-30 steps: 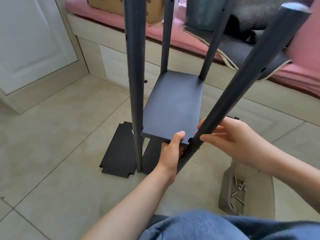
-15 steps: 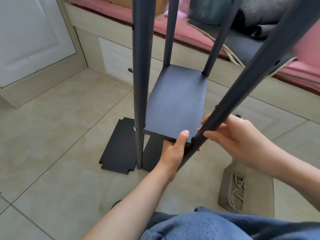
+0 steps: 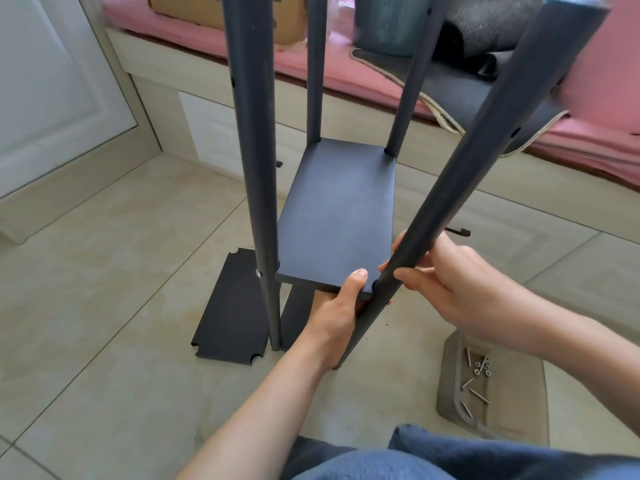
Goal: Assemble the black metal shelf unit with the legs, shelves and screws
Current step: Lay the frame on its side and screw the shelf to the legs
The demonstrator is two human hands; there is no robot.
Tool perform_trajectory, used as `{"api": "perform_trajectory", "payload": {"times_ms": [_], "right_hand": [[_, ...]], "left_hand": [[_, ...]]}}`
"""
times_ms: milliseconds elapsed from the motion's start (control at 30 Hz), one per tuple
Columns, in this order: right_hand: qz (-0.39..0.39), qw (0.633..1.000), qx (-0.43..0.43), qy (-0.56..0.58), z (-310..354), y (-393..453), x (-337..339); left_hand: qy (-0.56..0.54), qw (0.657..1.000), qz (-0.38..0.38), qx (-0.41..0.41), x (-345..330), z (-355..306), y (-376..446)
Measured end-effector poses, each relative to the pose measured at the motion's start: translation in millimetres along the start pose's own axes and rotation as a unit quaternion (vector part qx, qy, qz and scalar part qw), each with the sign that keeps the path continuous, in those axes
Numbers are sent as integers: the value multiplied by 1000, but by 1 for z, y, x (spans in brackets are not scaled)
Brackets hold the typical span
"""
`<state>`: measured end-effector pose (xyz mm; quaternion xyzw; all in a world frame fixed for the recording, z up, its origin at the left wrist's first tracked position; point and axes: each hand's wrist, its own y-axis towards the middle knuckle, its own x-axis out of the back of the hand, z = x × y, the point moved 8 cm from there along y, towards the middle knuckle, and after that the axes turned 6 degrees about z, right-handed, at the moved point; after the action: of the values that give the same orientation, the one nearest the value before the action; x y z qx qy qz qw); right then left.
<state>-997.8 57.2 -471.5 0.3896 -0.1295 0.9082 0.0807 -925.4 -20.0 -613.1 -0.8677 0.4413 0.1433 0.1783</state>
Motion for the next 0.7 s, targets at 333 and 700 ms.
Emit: {"api": "perform_trajectory", "payload": {"times_ms": [333, 700], "right_hand": [[23, 1000, 2, -18, -4, 6, 3], [-73, 993, -20, 90, -43, -1, 22]], "left_hand": [[3, 1000, 6, 10, -2, 7, 10], [41, 999, -9, -13, -29, 11, 16]]}}
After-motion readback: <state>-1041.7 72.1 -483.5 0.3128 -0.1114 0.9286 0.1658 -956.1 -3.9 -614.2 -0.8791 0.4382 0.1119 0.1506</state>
